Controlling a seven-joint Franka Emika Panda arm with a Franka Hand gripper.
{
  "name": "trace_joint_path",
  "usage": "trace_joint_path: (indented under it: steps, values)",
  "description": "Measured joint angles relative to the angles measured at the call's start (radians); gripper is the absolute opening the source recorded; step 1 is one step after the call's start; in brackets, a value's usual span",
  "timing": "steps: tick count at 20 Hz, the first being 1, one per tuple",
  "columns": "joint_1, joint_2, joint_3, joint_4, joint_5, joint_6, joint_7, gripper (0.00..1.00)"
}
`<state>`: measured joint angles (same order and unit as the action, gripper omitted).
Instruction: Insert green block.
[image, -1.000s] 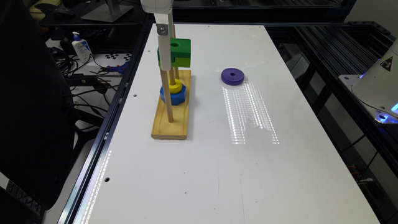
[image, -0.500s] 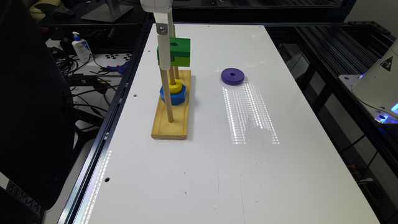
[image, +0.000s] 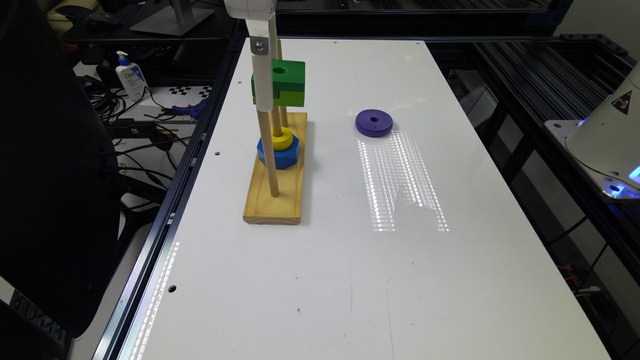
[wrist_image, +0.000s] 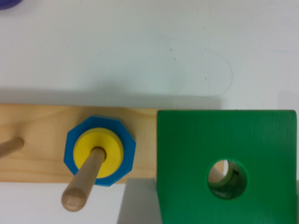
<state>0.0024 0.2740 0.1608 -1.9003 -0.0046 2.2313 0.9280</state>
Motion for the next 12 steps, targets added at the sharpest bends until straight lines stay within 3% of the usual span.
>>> trace_joint_path:
  steps: [12]
  values:
    - [0.000, 0.012, 0.000, 0.015, -0.0009, 0.000, 0.000, 0.00]
